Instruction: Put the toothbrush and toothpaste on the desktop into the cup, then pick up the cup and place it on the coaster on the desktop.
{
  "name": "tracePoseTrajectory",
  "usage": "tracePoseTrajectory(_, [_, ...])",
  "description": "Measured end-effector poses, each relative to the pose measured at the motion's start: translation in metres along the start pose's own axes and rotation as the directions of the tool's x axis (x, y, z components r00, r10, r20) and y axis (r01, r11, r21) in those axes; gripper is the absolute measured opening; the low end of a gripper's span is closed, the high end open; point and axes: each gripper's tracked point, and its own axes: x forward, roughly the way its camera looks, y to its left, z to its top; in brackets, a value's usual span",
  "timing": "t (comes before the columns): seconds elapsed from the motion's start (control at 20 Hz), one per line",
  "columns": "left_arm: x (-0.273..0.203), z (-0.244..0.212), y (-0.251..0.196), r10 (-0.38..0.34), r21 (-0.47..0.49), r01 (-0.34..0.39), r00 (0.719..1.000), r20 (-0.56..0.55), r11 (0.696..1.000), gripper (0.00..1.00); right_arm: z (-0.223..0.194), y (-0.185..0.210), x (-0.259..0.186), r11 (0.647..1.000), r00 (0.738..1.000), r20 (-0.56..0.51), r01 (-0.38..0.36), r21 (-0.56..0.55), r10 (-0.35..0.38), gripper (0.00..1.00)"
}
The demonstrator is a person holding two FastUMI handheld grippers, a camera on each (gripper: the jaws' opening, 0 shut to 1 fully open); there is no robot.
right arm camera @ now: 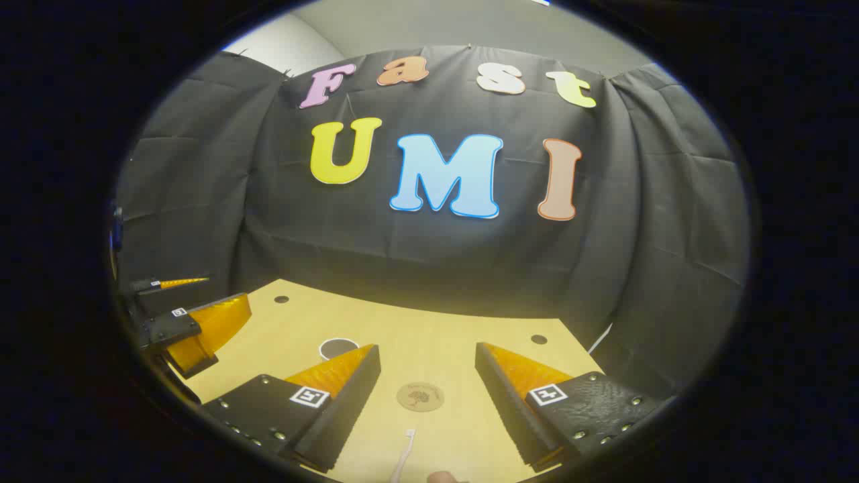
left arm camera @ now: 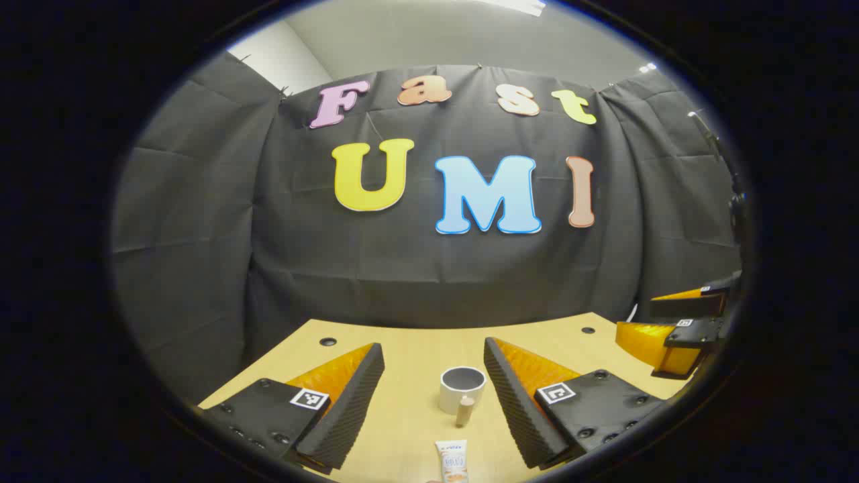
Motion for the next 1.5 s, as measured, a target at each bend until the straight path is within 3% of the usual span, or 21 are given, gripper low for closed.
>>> tracePoseTrajectory(0.2, [0.007,0.005,-0.006,-0.025,0.022,0.025,1.0,0.001,0.999,0.97,0.0,0.001,-0.001,1.0,1.0,-0.005,0.002,-0.002,-0.002,0.92])
tracePoseTrajectory(0.5, [0.015,-0.022,-0.013,-0.075,0.036,0.079,0.992,-0.097,0.996,1.0,-0.019,-0.001,0.004,1.0,0.997,-0.079,0.003,0.004,-0.002,0.92])
tracePoseTrajectory(0.85, [0.025,-0.079,-0.031,-0.146,-0.002,0.152,0.947,-0.285,0.988,0.97,-0.063,0.002,0.011,1.0,0.972,-0.235,-0.013,-0.01,0.01,0.93])
tracePoseTrajectory(0.9, [0.026,-0.091,-0.033,-0.155,-0.012,0.16,0.932,-0.327,0.987,0.94,-0.073,0.004,0.012,1.0,0.964,-0.266,-0.019,-0.009,0.016,0.93])
tracePoseTrajectory(1.0, [0.026,-0.118,-0.035,-0.161,-0.028,0.165,0.897,-0.412,0.986,0.97,-0.092,0.004,0.012,1.0,0.943,-0.332,-0.021,-0.01,0.017,0.93])
tracePoseTrajectory(1.2, [0.026,-0.169,-0.027,-0.141,-0.045,0.141,0.799,-0.584,0.989,0.98,-0.131,0.01,0.01,0.999,0.882,-0.47,-0.042,0.02,0.046,0.93])
tracePoseTrajectory(1.35, [0.021,-0.199,-0.023,-0.141,-0.074,0.125,0.7,-0.7,0.989,0.98,-0.16,0.011,0.013,0.998,0.821,-0.569,-0.053,0.019,0.054,0.93])
tracePoseTrajectory(1.5, [0.012,-0.233,-0.018,-0.134,-0.095,0.097,0.598,-0.79,0.991,1.0,-0.19,0.019,0.011,0.997,0.74,-0.668,-0.069,0.041,0.078,0.93])
